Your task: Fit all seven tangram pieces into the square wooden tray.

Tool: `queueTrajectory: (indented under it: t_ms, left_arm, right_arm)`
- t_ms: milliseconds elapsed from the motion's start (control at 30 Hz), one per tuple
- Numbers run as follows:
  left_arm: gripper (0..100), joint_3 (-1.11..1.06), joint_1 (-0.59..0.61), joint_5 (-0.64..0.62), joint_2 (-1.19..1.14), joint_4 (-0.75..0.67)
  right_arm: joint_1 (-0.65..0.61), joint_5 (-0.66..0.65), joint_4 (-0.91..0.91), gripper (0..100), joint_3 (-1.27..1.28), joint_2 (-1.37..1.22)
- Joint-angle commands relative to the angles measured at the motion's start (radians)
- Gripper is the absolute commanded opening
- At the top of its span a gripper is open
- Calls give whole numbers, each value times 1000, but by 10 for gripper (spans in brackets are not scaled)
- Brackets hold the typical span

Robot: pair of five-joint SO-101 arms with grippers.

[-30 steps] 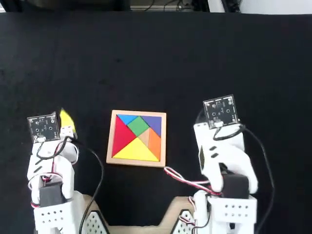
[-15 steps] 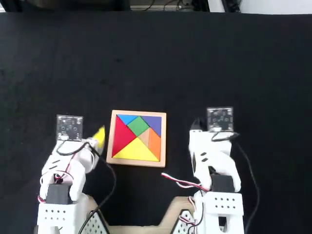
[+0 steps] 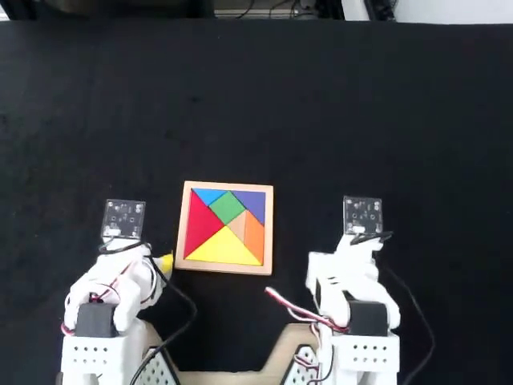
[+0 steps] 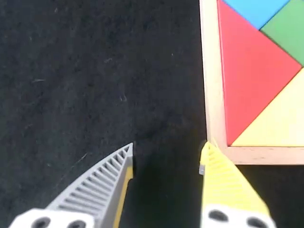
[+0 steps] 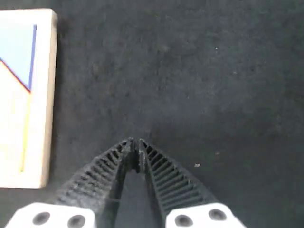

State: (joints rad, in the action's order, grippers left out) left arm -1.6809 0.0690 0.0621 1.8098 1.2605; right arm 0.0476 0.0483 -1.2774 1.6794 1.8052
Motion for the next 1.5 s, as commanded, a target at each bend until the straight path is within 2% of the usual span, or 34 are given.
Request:
queueTrajectory:
  t_ms: [0, 100, 233, 367, 1467]
  left_arm:
    - [227, -18, 154, -6, 6, 9]
    - [227, -18, 254, 0, 5, 9]
    - [227, -18, 200, -2, 5, 9]
    - [227, -18, 154, -3, 5, 9]
    - [227, -18, 156, -3, 6, 9]
  right_arm:
    - [58, -144, -6, 12, 7, 48]
    - [20, -170, -6, 11, 7, 48]
    - [-49, -132, -6, 11, 7, 42]
    - [-49, -133, -8, 11, 7, 45]
    - [-52, -137, -11, 13, 7, 51]
